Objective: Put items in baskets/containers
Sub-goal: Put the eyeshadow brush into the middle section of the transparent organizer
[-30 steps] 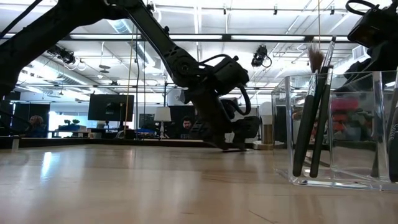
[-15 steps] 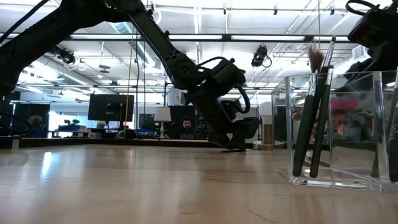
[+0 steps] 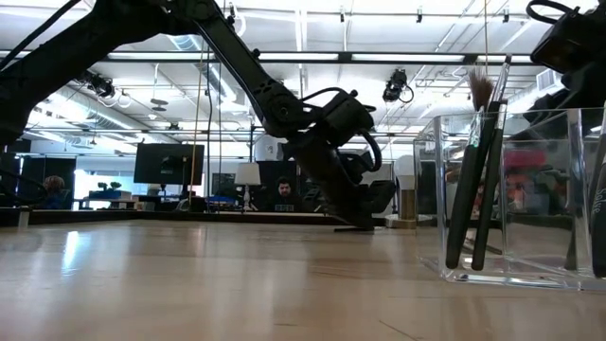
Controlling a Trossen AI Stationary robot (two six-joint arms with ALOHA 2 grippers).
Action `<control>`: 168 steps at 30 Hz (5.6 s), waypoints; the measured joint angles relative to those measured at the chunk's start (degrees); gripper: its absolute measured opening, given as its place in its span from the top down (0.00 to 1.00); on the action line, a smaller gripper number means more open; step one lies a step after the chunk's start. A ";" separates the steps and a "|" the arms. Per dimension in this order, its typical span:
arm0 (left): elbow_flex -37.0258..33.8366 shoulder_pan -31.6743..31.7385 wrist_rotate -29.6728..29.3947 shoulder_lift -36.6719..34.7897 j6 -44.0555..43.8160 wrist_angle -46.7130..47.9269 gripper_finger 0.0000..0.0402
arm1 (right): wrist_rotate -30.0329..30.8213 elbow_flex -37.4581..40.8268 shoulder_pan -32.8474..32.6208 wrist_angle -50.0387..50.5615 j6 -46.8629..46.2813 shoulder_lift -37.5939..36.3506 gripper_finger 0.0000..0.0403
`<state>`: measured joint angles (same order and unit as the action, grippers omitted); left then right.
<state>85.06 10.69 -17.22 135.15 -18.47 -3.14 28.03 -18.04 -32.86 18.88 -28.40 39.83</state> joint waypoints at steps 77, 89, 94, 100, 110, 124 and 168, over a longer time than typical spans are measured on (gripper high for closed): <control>-1.05 -16.38 13.48 -7.43 12.30 -43.69 0.96 | 14.64 16.96 -7.05 -53.35 26.85 -6.80 0.59; -1.05 -16.32 13.45 -7.43 12.28 -43.70 0.95 | 18.23 16.96 -9.42 -56.15 28.89 -7.96 0.64; -1.05 -16.31 13.40 -7.43 12.27 -43.71 0.95 | 18.05 16.96 -9.42 -56.14 28.92 -7.96 0.82; -1.05 -16.27 13.40 -7.43 11.91 -43.69 0.95 | 18.68 16.77 -10.09 -55.96 29.81 -7.96 0.96; -1.06 -16.27 16.05 -7.86 12.08 -42.85 0.70 | 28.01 -0.33 -16.12 -24.22 25.68 -7.95 0.98; -0.96 -21.61 -6.82 -26.71 13.21 0.62 0.37 | 15.29 -8.15 -24.07 -17.49 13.36 -5.57 0.98; -1.05 -33.36 -38.33 -25.31 -4.86 7.75 0.42 | -0.61 -8.05 -11.74 -28.34 -0.09 29.97 0.71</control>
<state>84.01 -22.68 -55.55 109.84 -23.33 4.61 27.42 -26.09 -44.60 -9.46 -28.49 69.80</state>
